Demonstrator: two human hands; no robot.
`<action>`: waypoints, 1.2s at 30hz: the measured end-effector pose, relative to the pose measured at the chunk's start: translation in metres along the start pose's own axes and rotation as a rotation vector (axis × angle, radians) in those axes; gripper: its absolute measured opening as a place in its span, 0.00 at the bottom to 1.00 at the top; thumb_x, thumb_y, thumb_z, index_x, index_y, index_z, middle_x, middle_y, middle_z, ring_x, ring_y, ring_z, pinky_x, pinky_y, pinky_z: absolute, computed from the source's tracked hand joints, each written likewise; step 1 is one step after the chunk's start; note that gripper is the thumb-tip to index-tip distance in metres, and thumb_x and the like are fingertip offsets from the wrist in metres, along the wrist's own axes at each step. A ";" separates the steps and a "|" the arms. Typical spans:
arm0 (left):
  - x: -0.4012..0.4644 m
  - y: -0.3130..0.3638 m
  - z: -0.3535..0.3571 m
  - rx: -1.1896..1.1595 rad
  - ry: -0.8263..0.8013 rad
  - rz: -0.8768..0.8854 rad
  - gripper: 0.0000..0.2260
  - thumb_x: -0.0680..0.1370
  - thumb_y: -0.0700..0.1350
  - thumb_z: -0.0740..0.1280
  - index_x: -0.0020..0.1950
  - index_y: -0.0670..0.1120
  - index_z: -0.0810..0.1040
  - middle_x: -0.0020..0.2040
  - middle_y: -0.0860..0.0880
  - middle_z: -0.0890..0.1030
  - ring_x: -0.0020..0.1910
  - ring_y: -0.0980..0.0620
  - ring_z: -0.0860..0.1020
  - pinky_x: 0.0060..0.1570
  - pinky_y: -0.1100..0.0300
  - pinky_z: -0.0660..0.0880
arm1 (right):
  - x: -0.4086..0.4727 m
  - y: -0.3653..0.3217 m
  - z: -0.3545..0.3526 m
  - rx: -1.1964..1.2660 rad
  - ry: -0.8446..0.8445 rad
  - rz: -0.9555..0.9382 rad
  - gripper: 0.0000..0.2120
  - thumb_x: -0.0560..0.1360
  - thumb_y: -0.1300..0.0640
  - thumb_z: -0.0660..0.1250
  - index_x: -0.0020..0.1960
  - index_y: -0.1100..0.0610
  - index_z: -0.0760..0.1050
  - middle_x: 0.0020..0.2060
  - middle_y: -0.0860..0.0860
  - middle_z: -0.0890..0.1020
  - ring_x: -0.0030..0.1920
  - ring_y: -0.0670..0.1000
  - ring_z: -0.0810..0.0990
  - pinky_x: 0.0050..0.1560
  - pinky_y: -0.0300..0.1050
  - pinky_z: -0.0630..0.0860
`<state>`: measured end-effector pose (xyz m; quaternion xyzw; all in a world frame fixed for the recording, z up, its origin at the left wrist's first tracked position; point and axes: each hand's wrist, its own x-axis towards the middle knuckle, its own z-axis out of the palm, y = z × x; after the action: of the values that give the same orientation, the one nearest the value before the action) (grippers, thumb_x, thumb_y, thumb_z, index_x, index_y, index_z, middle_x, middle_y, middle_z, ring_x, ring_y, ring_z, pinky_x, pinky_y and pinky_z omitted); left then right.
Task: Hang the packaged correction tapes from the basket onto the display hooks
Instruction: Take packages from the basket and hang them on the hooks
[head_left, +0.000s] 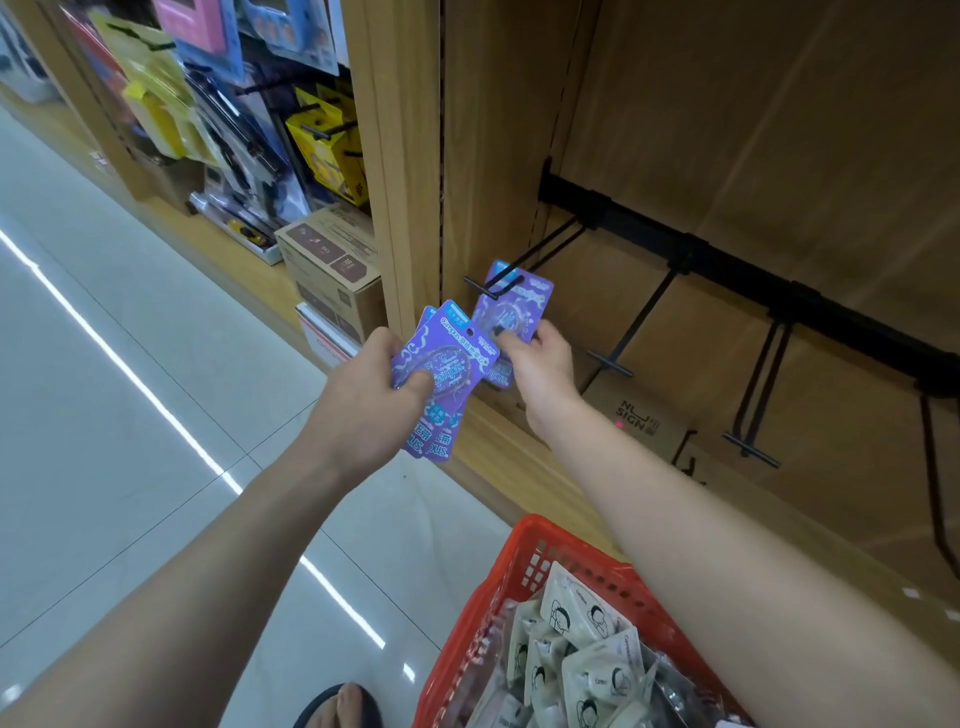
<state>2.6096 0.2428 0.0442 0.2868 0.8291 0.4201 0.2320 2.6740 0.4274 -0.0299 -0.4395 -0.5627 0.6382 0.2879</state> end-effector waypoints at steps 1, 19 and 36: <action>0.001 0.001 0.001 -0.007 0.002 -0.002 0.14 0.82 0.55 0.67 0.57 0.47 0.69 0.47 0.60 0.76 0.46 0.56 0.80 0.36 0.61 0.74 | 0.010 -0.003 -0.002 0.002 0.038 0.009 0.05 0.79 0.60 0.70 0.48 0.51 0.77 0.50 0.54 0.87 0.50 0.56 0.86 0.54 0.52 0.80; 0.010 0.019 0.019 -0.067 -0.050 -0.014 0.14 0.82 0.55 0.67 0.59 0.48 0.69 0.50 0.57 0.76 0.46 0.55 0.81 0.35 0.64 0.73 | 0.030 0.003 -0.031 -0.058 0.161 0.188 0.29 0.78 0.47 0.73 0.75 0.54 0.69 0.72 0.53 0.75 0.70 0.57 0.76 0.70 0.52 0.72; -0.002 0.012 -0.018 -0.290 -0.110 -0.199 0.08 0.83 0.47 0.68 0.51 0.46 0.70 0.56 0.44 0.82 0.54 0.45 0.83 0.49 0.54 0.73 | -0.078 -0.010 -0.020 0.349 -0.443 0.224 0.10 0.85 0.59 0.64 0.64 0.60 0.79 0.57 0.58 0.86 0.51 0.55 0.86 0.56 0.56 0.83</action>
<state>2.6034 0.2370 0.0646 0.1894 0.7703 0.4936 0.3565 2.7251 0.3712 -0.0017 -0.2930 -0.4417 0.8334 0.1569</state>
